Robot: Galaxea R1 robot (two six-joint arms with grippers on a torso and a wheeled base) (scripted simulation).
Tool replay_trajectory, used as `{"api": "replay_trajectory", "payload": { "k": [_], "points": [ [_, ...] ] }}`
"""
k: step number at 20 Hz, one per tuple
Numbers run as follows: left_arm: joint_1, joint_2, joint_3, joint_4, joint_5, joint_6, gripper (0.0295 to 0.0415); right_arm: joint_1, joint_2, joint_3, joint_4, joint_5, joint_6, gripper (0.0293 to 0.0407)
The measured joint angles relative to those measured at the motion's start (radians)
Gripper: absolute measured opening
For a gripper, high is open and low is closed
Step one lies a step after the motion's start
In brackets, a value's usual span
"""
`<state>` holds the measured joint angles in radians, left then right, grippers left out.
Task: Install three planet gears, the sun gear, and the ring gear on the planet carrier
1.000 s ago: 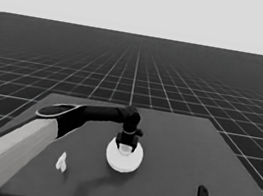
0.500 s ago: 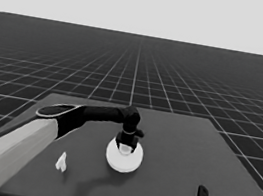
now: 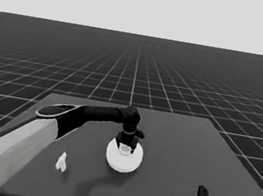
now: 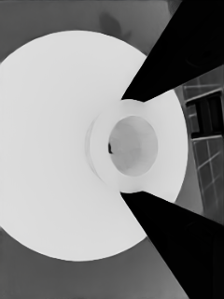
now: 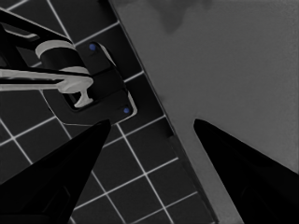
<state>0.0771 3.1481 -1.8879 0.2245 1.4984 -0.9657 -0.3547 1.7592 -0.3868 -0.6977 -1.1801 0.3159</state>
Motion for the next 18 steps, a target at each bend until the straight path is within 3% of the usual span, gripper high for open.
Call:
{"api": "replay_trajectory", "payload": {
  "k": [18],
  "points": [
    [0.0,0.0,0.0,0.0,0.0,0.157,0.0348,0.0,0.0,0.0,0.0,0.0,0.0,0.0385]
  ]
}}
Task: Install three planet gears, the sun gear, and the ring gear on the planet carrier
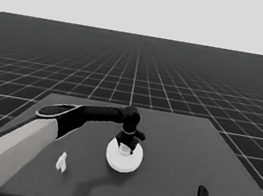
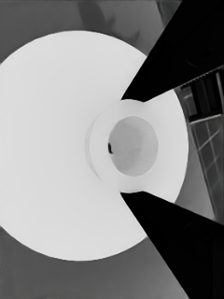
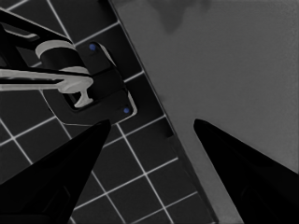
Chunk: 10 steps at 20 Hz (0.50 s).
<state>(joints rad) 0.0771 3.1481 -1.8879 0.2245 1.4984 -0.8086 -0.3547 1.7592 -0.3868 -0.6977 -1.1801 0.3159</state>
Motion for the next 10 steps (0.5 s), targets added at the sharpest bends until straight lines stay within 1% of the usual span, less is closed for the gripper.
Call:
{"api": "replay_trajectory", "payload": {
  "k": [6,7,8,10],
  "points": [
    [0.0,0.0,0.0,0.0,0.0,0.052,0.0348,0.0,0.0,0.0,0.0,0.0,0.0,0.0385],
    [0.0,0.0,0.0,0.0,0.0,0.058,0.0373,0.0,0.0,0.0,0.0,0.0,0.0,0.0385],
    [-0.001,0.0,0.0,0.0,0.0,0.061,0.0381,0.0,0.0,0.0,0.0,0.0,0.0,0.0385],
    [-0.001,0.0,0.0,0.0,0.0,0.063,0.0384,0.0,0.0,0.0,0.0,0.0,0.0,0.0385]
  ]
}}
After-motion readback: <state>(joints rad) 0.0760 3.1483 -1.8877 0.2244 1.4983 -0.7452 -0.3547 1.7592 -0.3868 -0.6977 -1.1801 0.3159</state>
